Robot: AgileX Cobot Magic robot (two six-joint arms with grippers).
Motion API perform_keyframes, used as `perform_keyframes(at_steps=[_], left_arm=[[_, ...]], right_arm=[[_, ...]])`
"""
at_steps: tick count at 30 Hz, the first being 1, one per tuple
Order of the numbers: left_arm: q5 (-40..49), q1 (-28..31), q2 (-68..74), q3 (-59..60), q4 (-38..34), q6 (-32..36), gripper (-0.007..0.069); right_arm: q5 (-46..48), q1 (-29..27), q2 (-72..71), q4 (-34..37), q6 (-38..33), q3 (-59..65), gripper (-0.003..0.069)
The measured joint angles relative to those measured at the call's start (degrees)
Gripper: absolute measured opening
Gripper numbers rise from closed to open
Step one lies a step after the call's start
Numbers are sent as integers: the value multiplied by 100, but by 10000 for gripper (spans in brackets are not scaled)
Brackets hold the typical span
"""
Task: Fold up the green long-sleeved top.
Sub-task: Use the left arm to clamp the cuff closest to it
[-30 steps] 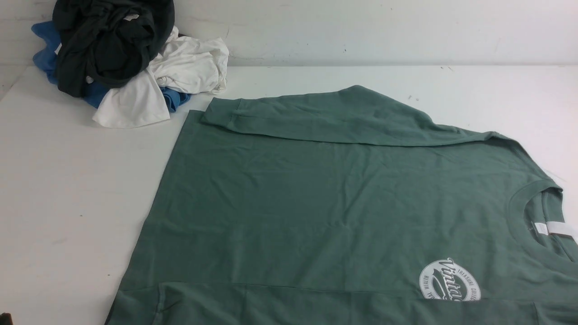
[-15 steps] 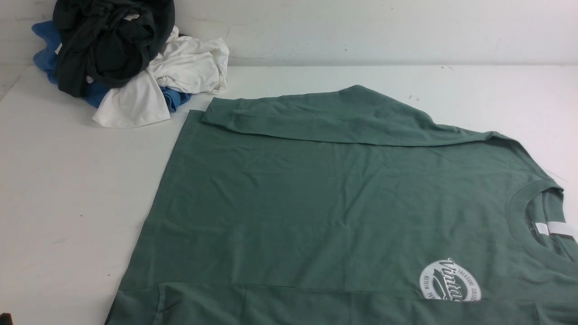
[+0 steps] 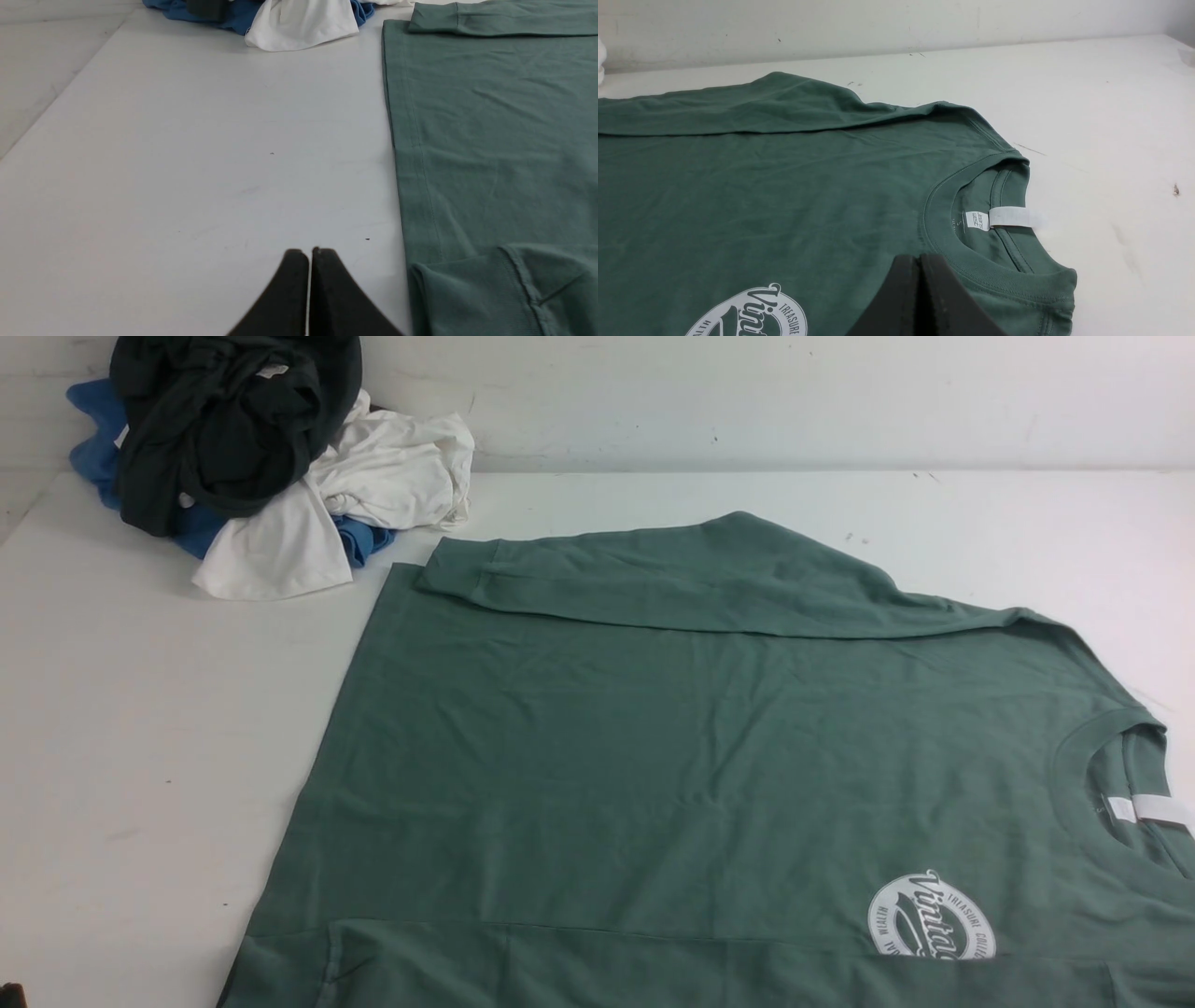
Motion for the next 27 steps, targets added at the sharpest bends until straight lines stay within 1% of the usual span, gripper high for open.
perform_keyframes(at_steps=[24,27], left_arm=[[-6,0,0,0,-7,2,-7],[-31,0,0,0,-267,-101,-7]], right_arm=[[0,0,0,0,4,0,-14],[0,0,0,0,4,0,-14]])
